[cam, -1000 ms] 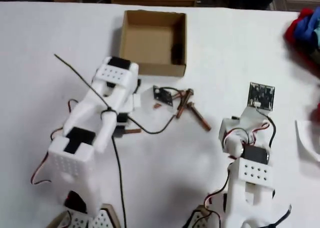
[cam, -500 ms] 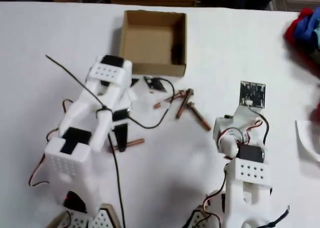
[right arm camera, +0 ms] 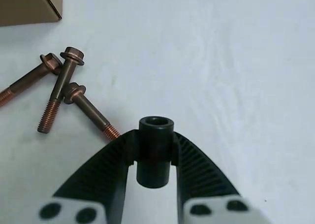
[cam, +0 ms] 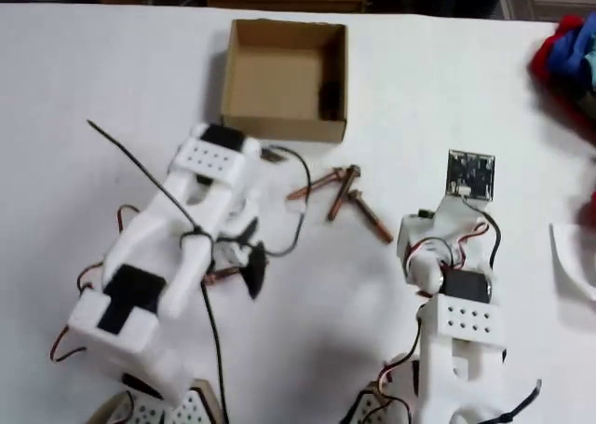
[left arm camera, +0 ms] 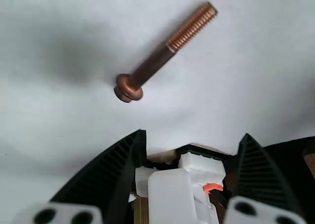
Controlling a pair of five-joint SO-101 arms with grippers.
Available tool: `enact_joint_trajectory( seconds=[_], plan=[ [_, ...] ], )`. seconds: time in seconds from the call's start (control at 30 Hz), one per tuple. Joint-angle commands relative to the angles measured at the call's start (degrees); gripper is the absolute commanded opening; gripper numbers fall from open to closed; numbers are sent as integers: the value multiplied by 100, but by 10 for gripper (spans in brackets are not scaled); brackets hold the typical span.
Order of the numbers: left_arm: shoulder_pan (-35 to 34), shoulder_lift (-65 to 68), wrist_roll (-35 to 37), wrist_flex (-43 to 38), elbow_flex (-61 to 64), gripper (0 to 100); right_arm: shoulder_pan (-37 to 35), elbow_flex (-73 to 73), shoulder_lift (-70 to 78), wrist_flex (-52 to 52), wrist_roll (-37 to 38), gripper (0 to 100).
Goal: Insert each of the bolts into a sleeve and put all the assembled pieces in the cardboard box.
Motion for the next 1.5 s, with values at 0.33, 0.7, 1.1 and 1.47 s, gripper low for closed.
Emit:
enact_joint_trajectory(
  seconds=[0.33,0.7,1.1,1.47],
  plan=[
    [360,-563,35,-114,514,305,-22,-44,4,-101,-18,20],
    [369,-554,35,-237,725,297,-13,-44,-4,-101,-18,20],
    [369,-554,44,-870,1138,76,-13,-44,-13,-101,-18,20],
    [369,-554,53,-1424,1147,136,-13,-35,-4,-101,-18,20]
  ],
)
